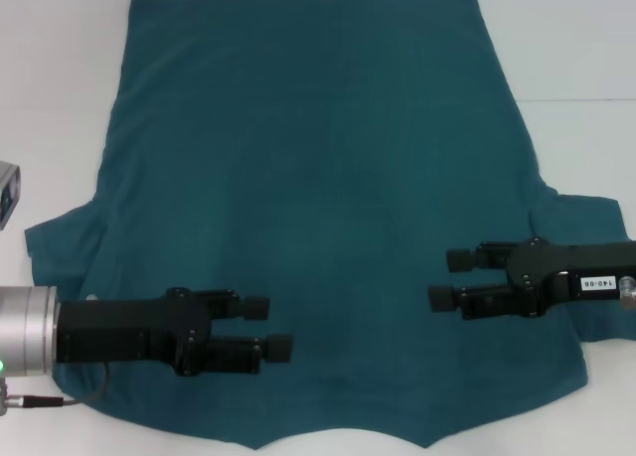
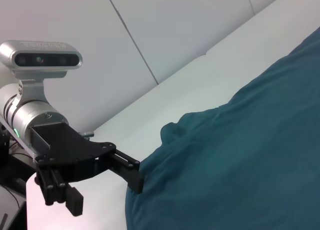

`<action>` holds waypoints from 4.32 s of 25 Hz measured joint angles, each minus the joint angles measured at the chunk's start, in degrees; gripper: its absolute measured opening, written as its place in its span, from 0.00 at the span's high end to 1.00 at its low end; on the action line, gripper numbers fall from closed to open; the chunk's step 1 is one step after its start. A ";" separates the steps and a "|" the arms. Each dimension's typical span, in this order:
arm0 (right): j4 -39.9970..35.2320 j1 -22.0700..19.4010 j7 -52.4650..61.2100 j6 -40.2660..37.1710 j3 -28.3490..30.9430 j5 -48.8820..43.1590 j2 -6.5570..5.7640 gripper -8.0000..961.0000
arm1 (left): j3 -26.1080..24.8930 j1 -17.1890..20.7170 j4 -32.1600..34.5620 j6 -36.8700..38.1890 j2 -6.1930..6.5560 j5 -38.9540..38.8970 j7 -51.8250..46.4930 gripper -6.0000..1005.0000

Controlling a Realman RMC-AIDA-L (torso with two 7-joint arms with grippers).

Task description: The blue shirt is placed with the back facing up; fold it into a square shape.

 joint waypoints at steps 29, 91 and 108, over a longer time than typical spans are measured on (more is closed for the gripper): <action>-0.07 6.59 26.47 3.71 3.25 1.23 -3.52 0.05 | -13.92 -0.54 0.26 -6.85 2.65 -0.41 -22.89 0.16; 7.63 15.94 41.67 18.46 3.85 -2.63 -10.75 0.05 | -22.24 3.08 -6.10 -33.38 3.35 7.40 -37.36 0.20; 7.64 15.82 41.67 17.51 5.41 -2.45 -10.75 0.05 | -22.26 1.86 -6.01 -34.41 3.97 10.26 -37.87 0.57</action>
